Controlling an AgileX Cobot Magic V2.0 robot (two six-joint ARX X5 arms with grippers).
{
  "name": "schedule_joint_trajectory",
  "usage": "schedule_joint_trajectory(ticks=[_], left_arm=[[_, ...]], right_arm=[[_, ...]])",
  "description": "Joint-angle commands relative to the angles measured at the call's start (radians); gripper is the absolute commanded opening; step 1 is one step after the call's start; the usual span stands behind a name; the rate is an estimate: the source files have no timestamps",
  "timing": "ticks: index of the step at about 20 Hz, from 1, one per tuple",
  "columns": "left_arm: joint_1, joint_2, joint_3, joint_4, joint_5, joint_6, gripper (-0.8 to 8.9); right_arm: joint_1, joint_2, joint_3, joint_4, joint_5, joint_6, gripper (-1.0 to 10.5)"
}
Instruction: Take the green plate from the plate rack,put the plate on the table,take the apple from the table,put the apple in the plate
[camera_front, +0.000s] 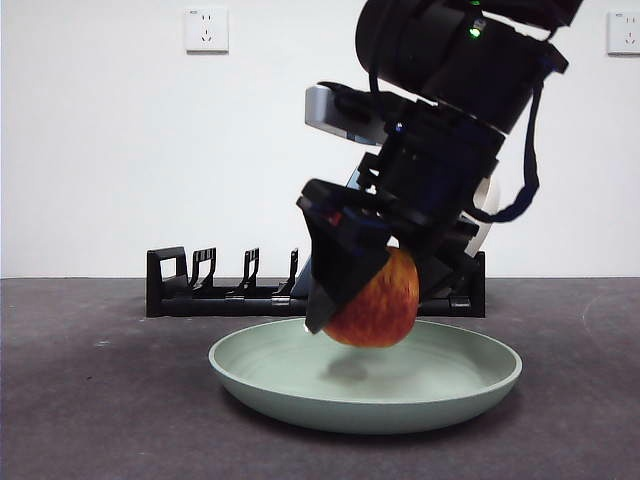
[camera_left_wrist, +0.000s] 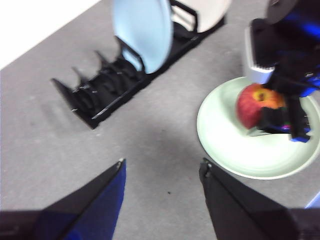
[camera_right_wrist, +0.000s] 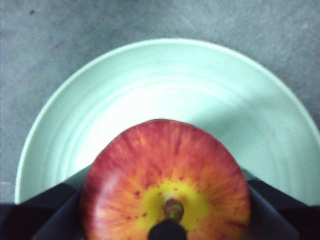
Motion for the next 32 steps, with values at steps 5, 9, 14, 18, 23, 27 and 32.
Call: schedule_joint_trajectory(ticks=[5,9,14,18,23,27,32], left_arm=[[0.002,-0.002,0.002,0.005,0.029,-0.026,2.5],[0.002,-0.002,0.002,0.005,0.029,-0.028,2.5],[0.002,-0.002,0.002,0.005,0.035,-0.028,2.5],[0.002,-0.002,0.002,0.002,0.047,-0.027,2.5],[0.002,-0.002,0.002,-0.002,0.047,-0.027,2.5],[0.002,-0.002,0.002,-0.002,0.047,-0.027,2.5],[0.002,-0.002,0.002,-0.003,0.048,-0.028,2.5]], right_arm=[[-0.001,0.01,-0.056,0.078,0.008,0.011,-0.2],[-0.001,0.014,-0.082,0.095,0.032,0.018,-0.2],[-0.001,0.052,-0.083,0.094,0.031,0.04,-0.2],[0.002,0.087,-0.083,0.101,0.031,0.06,1.5],[0.002,0.083,-0.082,0.107,0.061,0.085,6.4],[0.002,0.035,-0.082,0.108,0.064,0.085,6.4],[0.002,-0.175,-0.082,-0.032,0.083,0.089,6.3]])
